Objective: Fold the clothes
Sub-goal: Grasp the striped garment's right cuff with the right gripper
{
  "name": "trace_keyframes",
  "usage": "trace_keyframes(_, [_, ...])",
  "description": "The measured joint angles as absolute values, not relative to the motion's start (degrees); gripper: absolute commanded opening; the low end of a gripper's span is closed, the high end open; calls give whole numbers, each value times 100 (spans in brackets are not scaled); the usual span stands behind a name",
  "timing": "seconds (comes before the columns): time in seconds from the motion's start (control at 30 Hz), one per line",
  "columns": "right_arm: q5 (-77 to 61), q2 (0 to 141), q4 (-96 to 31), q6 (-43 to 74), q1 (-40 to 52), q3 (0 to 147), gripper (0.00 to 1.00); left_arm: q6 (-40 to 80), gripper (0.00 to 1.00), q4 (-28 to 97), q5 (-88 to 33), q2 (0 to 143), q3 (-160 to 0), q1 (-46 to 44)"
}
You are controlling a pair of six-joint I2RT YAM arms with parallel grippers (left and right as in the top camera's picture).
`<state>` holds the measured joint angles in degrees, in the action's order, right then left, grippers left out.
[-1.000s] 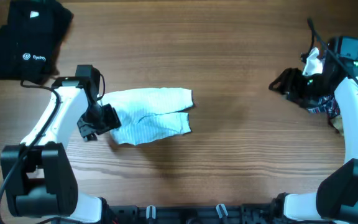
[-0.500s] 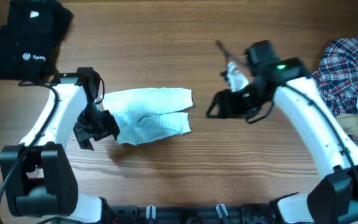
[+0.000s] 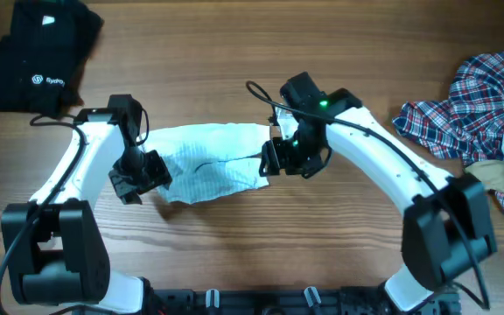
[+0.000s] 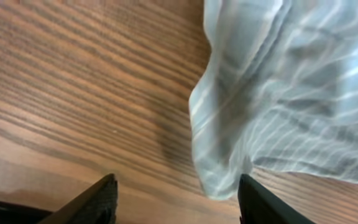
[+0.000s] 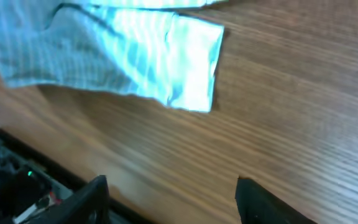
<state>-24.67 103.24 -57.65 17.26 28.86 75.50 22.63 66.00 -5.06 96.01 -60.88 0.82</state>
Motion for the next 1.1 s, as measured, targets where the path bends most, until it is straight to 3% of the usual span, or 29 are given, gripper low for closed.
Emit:
trace_keyframes(0.37, [-2383, 10884, -5109, 1798, 2884, 7548, 65, 2287, 52, 6139, -690, 9603, -5839, 82])
trace_keyframes(1.1, [-2346, 11419, -4753, 1796, 3046, 7548, 64, 2303, 46, 5791, -888, 9603, -5684, 82])
